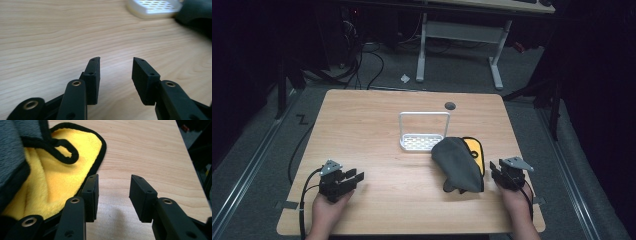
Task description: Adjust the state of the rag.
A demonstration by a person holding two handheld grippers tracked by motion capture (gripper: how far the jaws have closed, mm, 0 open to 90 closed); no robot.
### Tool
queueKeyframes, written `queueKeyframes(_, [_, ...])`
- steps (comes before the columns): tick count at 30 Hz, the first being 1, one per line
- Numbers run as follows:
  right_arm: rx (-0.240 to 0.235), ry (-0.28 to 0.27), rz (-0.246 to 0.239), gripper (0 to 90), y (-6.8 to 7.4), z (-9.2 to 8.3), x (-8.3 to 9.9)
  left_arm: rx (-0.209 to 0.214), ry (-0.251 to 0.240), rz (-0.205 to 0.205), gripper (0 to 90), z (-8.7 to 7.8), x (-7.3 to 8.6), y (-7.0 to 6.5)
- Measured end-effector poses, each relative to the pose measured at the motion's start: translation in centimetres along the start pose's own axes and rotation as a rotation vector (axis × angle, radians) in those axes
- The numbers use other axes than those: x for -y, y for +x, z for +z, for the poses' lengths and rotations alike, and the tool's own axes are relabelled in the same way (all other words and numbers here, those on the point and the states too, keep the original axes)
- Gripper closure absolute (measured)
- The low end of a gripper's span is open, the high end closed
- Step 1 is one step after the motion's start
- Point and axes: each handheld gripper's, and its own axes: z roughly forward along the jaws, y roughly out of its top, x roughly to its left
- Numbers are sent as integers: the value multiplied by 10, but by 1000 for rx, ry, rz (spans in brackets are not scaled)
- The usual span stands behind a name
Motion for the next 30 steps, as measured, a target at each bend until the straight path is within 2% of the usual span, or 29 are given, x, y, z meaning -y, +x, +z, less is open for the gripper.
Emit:
queueKeyframes(3, [-10,-6,-5,592,0,-4,1,-9,5,6,587,2,0,2])
queueKeyframes(4, [-24,2,10,555,-2,-5,2,-15,3,12,587,3,0,1])
queueKeyframes(10, [-35,9,19,572,-6,-4,3,-16,6,23,587,4,0,-3])
queueKeyframes(17, [-64,2,25,564,-6,-7,1,-12,5,8,604,5,2,-5])
queueKeyframes(21, [-91,-18,33,606,-3,-12,-9,-10,10,18,637,6,2,-6])
queueKeyframes(22, [-126,-43,31,652,1,-15,-22,-5,15,18,687,5,2,-6])
queueKeyframes(24, [-145,-47,33,667,3,-15,-26,5,16,16,698,5,2,-6])
queueKeyframes(25, [-174,-50,10,711,9,-12,-37,14,19,21,739,5,1,-7])
queueKeyframes(26, [-174,-50,10,711,9,-12,-37,14,19,21,763,5,1,-7])
queueKeyframes(27, [-197,-35,-17,763,17,-3,-46,17,19,22,778,5,1,-7])
queueKeyframes(28, [-197,-35,-17,763,17,-3,-46,17,18,23,778,5,1,-8])
queueKeyframes(30, [-214,-20,-34,836,22,6,-50,21,17,27,806,4,1,-8])
